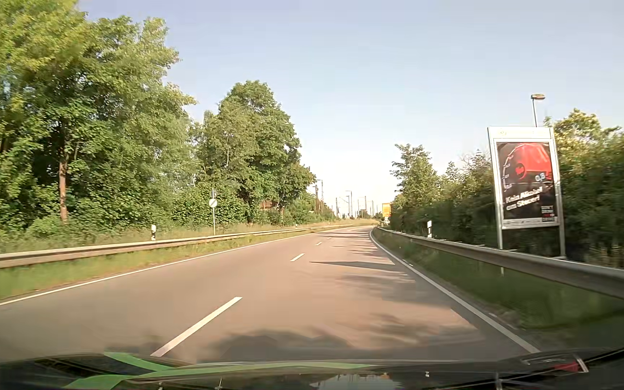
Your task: Follow the waypoints while adhering to traffic rules and regulations
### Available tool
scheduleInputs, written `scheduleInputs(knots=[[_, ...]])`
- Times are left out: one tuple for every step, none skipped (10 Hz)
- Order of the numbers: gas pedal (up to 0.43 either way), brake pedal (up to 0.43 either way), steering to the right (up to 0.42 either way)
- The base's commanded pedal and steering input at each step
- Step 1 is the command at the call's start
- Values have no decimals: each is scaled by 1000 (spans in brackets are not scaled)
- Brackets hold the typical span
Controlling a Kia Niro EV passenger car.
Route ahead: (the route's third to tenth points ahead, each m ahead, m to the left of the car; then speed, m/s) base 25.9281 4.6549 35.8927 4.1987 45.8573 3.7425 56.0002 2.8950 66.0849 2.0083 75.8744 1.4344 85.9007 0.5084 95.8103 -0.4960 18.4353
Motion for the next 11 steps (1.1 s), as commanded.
scheduleInputs(knots=[[157, 0, 3], [157, 0, 3], [169, 0, 3], [189, 0, 3], [209, 0, 3], [220, 0, 3], [220, 0, 3], [197, 0, 3], [177, 0, 3], [177, 0, 3], [177, 0, 3]])
